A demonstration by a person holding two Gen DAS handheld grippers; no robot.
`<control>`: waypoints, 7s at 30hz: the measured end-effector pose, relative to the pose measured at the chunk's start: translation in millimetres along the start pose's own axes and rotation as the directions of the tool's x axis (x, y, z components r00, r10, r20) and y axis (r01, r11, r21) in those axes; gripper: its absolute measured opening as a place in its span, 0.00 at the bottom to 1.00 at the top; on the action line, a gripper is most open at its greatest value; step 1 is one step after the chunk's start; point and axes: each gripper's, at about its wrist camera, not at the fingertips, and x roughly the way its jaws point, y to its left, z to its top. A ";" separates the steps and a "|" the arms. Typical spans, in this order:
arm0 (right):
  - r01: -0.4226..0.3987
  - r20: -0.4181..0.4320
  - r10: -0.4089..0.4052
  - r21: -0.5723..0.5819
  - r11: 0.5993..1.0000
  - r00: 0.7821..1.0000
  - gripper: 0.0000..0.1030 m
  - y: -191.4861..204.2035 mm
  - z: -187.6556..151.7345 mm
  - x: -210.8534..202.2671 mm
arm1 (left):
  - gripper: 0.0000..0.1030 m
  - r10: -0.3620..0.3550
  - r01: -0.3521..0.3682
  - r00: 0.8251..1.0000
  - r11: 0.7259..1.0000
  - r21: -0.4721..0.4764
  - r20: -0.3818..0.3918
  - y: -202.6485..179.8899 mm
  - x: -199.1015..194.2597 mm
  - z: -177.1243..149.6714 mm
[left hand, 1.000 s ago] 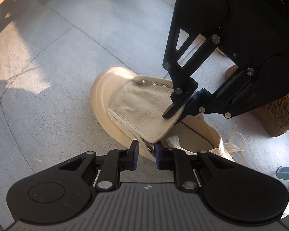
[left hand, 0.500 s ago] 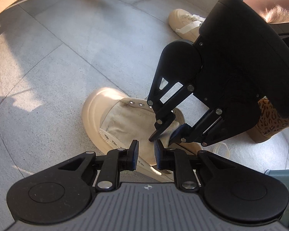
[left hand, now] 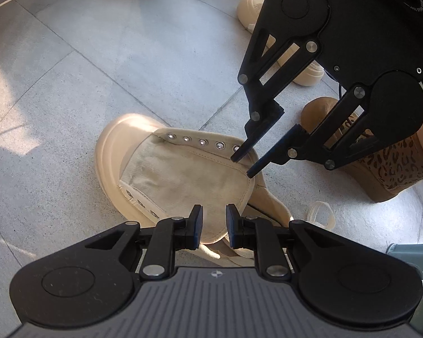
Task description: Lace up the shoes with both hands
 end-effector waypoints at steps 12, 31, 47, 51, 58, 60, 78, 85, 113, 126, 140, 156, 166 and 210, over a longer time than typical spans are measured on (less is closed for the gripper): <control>-0.243 0.071 0.235 0.137 0.960 0.969 0.16 18.4 5.0 -12.5 | 0.25 0.090 -0.083 0.994 0.992 -0.090 0.067 6.9 -41.8 -14.5; -0.217 0.111 0.199 0.184 0.959 0.974 0.01 40.1 37.0 -2.9 | 0.25 0.024 -0.014 0.995 0.995 -0.096 0.100 5.7 -61.7 -37.7; -0.150 0.285 0.058 0.312 0.938 0.957 0.01 -14.4 28.1 -72.6 | 0.33 0.026 -0.009 0.982 0.996 -0.089 0.190 -0.4 -67.5 -25.1; -0.173 0.320 0.060 0.336 0.926 0.946 0.01 -23.9 26.8 -79.6 | 0.33 0.054 -0.020 0.975 0.987 -0.157 0.215 9.4 -67.2 -21.8; -0.171 0.339 0.051 0.336 0.926 0.939 0.01 -28.3 28.2 -83.4 | 0.19 0.109 -0.075 0.970 0.985 -0.155 0.219 13.1 -66.0 -16.6; -0.177 0.343 0.052 0.343 0.922 0.938 0.01 -29.9 28.3 -82.7 | 0.16 0.104 -0.069 0.969 0.985 -0.158 0.223 14.5 -65.8 -17.5; -0.174 0.275 0.074 0.359 0.917 0.959 0.26 -32.1 19.6 -65.5 | 0.01 0.179 -0.126 0.954 0.967 -0.221 0.240 32.8 -91.8 -22.8; -0.219 0.106 0.197 0.285 0.933 0.975 0.28 -7.1 21.7 -34.1 | 0.01 0.188 -0.138 0.952 0.968 -0.212 0.242 34.1 -98.3 -19.8; -0.116 0.035 0.117 0.557 0.822 0.993 0.00 -46.2 -16.3 -66.1 | 0.01 0.250 -0.216 0.954 0.955 -0.203 0.162 47.2 -98.2 -42.2; 0.162 -0.227 -0.043 0.541 0.825 0.973 0.00 -69.0 -63.3 -51.4 | 0.01 0.239 -0.202 0.955 0.958 -0.205 0.177 49.3 -100.2 -39.3; 0.045 0.105 -0.090 0.372 0.927 0.990 0.23 -46.5 -10.4 -88.9 | 0.01 0.152 -0.118 0.956 0.982 -0.145 0.251 25.9 -104.7 -12.5; -0.127 0.353 0.026 0.265 0.956 0.935 0.25 -26.0 29.4 -86.1 | 0.01 0.044 0.018 0.931 0.986 -0.166 0.363 23.5 -123.6 13.5; -0.033 0.287 -0.065 0.324 0.946 0.956 0.00 -31.3 22.2 -80.9 | 0.02 0.045 0.020 0.946 0.980 -0.196 0.322 29.9 -112.2 8.6; 0.257 0.105 -0.250 -0.056 0.965 0.963 0.00 12.9 54.8 -53.9 | 0.07 0.379 -0.384 0.922 0.861 0.334 0.084 -37.3 -68.9 24.8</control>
